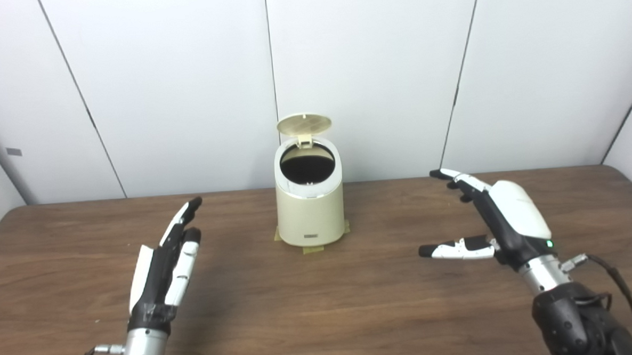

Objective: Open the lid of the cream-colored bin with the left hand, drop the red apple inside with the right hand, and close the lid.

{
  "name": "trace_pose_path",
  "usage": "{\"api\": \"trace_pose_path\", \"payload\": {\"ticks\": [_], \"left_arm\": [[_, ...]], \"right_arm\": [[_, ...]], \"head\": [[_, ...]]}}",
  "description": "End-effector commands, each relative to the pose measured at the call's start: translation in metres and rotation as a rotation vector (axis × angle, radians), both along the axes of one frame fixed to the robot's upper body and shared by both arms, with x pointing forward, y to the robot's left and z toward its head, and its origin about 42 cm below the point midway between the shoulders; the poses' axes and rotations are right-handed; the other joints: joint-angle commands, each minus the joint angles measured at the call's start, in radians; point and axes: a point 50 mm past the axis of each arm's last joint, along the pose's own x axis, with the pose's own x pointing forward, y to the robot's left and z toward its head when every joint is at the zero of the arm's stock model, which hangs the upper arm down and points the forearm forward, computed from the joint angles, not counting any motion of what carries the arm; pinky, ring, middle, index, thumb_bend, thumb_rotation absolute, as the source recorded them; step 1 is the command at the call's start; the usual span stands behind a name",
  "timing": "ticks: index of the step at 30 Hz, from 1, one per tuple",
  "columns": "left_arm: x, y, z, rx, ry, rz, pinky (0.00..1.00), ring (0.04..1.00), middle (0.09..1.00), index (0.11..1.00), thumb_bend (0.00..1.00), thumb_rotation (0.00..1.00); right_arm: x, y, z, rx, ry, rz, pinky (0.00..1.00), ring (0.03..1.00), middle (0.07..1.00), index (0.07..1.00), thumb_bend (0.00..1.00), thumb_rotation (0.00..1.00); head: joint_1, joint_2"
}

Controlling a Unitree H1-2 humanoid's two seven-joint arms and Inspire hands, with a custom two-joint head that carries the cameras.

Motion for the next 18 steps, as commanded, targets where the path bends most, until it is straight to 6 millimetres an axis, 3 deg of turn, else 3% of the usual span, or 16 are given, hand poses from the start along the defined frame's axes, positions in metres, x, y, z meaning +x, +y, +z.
{"api": "trace_pose_path", "payload": {"ticks": [1, 4, 7, 12, 18], "left_arm": [[0.001, 0.001, 0.018, -0.008, -0.108, -0.026, 0.92, 0.950, 0.944, 0.914, 0.21, 1.00], [-0.009, 0.006, 0.008, 0.010, -0.086, -0.022, 0.91, 0.944, 0.944, 0.914, 0.21, 1.00], [-0.016, 0.010, 0.001, 0.040, -0.067, -0.009, 0.90, 0.942, 0.947, 0.919, 0.23, 1.00], [-0.021, 0.015, -0.005, 0.046, -0.051, 0.006, 0.91, 0.940, 0.942, 0.915, 0.24, 1.00], [-0.019, 0.012, -0.001, 0.038, -0.061, -0.026, 0.89, 0.911, 0.906, 0.887, 0.29, 0.99]], "right_arm": [[0.014, -0.008, 0.043, -0.090, -0.054, -0.022, 0.63, 0.787, 0.847, 0.849, 0.90, 0.45], [0.024, -0.015, 0.068, -0.163, -0.003, -0.072, 0.62, 0.794, 0.863, 0.856, 0.92, 0.40], [0.033, -0.022, 0.080, -0.204, 0.065, -0.119, 0.61, 0.805, 0.867, 0.848, 0.92, 0.33], [0.056, -0.036, 0.085, -0.290, 0.170, -0.195, 0.64, 0.826, 0.858, 0.836, 0.93, 0.25], [0.100, -0.057, 0.078, -0.423, 0.284, -0.293, 0.64, 0.850, 0.859, 0.827, 0.95, 0.25]], "head": [[-0.004, 0.001], [-0.012, 0.002], [-0.012, 0.008], [-0.016, 0.013], [-0.017, 0.015]]}}
